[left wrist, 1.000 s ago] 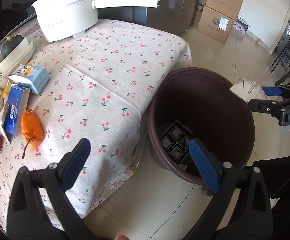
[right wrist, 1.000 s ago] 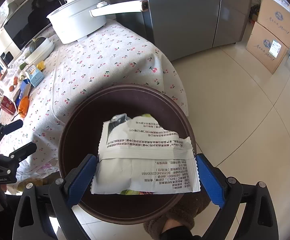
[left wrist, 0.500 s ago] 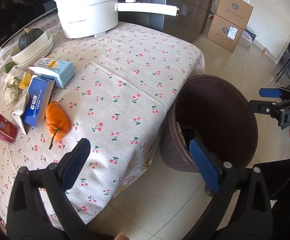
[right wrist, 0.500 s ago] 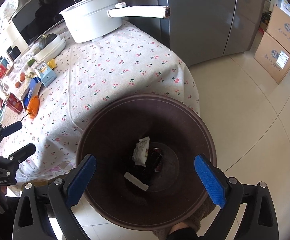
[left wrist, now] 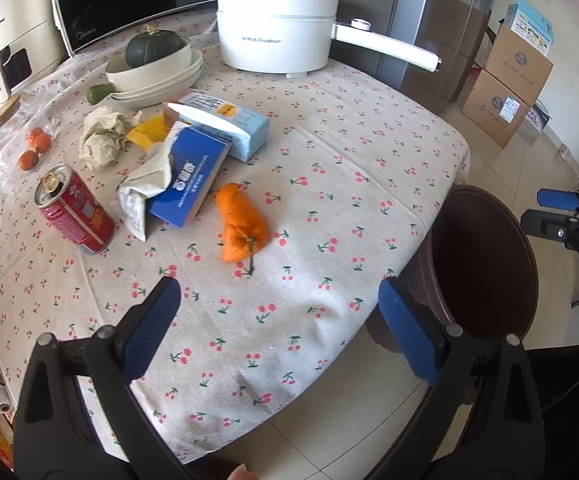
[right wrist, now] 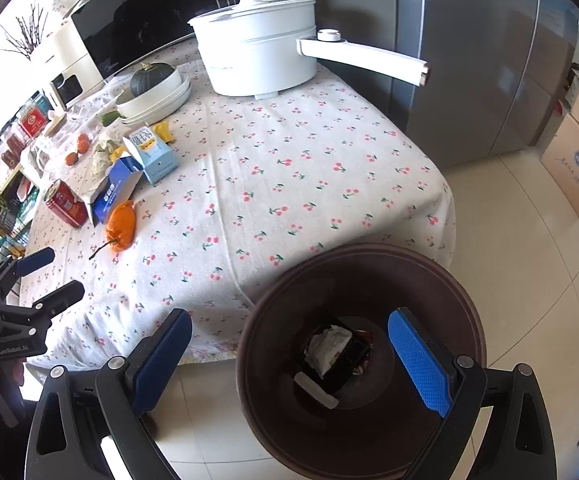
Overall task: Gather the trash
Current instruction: 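Move both grippers back over the table toward the red can and pepper, then grasp the red can with the left gripper while the right gripper grasps the orange pepper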
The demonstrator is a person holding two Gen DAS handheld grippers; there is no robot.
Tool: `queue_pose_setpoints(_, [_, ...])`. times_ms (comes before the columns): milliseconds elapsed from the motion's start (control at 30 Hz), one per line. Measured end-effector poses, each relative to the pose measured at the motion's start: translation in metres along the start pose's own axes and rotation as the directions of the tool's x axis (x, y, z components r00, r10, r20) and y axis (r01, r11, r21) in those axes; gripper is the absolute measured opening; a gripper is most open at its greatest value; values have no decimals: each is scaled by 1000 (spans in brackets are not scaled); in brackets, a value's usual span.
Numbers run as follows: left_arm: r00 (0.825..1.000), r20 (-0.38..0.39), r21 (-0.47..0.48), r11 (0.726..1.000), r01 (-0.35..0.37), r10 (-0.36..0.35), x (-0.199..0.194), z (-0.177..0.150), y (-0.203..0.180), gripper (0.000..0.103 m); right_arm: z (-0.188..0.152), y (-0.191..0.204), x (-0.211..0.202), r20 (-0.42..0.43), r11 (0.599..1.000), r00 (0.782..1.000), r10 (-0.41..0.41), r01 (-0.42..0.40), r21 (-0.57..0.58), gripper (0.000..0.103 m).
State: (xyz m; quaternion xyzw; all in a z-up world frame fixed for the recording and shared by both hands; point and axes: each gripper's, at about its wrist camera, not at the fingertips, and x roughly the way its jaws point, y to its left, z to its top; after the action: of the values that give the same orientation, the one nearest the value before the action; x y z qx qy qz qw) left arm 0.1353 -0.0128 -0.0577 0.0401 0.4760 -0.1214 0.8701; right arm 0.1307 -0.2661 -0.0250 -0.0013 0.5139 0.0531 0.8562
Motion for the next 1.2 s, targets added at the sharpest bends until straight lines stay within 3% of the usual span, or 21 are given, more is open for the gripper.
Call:
queue_pose_setpoints(367, [997,23,-175,982,-71,76,-9,6,94,99,37,71,26,-16,996,997,69,-70,-48,100])
queue_pose_setpoints(533, [989,55,-235,964,-121,137,1,13,127,99,50,102,47,-47,993,994,98,-100,-63,100])
queue_pose_setpoints(667, [989,44,-303,945,-120,139,20,19,151,97,57,123,70,-84,991,991,105,-111,-80,100])
queue_pose_setpoints(867, [986,38,-373,918,-137,163,45,26,173,86,64,144,99,-131,989,986,99,-112,-96,100])
queue_pose_setpoints(1100, [987,23,-384,913,-136,157,64,32,176,57,66,163,122,-167,988,980,108,-124,-92,100])
queue_pose_setpoints(1200, [987,19,-387,912,-138,158,61,30,177,57,64,173,130,-180,986,978,108,-128,-105,100])
